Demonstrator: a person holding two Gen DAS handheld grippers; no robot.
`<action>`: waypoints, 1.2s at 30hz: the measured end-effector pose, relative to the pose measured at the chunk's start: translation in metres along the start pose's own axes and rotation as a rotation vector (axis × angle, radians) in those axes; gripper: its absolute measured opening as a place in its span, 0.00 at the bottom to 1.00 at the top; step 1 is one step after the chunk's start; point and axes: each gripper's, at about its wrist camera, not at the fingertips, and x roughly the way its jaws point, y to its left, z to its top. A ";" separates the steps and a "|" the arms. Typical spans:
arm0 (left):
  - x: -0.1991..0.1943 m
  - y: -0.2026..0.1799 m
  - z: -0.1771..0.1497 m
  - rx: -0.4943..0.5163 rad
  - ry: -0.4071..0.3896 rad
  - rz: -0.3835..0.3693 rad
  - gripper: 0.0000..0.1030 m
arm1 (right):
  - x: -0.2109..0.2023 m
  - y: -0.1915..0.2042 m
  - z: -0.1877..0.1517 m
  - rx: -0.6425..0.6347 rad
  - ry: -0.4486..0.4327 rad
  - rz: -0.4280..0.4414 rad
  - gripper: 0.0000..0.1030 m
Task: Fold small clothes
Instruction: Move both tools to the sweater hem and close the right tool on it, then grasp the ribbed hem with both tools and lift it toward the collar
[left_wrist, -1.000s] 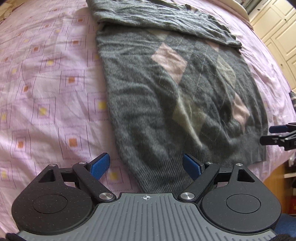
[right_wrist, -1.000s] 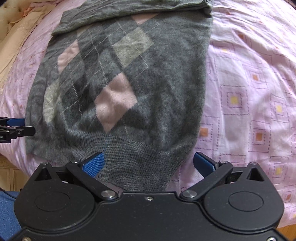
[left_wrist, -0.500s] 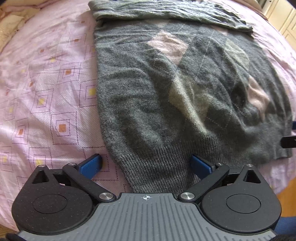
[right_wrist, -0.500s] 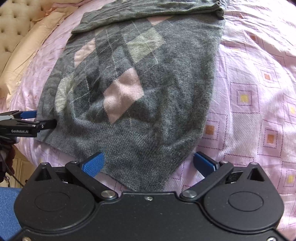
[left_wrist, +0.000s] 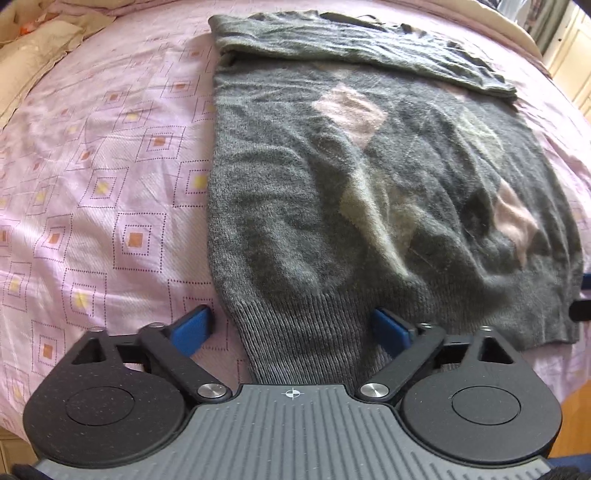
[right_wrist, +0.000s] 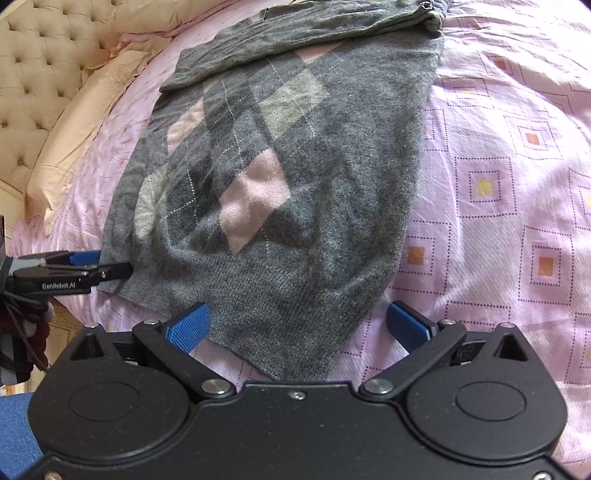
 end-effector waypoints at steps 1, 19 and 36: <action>-0.003 0.000 -0.003 0.000 -0.001 -0.014 0.78 | 0.000 0.000 0.000 0.005 0.003 0.011 0.98; -0.010 0.009 -0.002 -0.070 0.016 -0.036 0.41 | -0.002 -0.016 -0.004 0.131 0.030 0.056 0.12; -0.083 0.035 0.053 -0.193 -0.183 -0.159 0.04 | -0.085 0.002 0.092 0.131 -0.277 0.131 0.11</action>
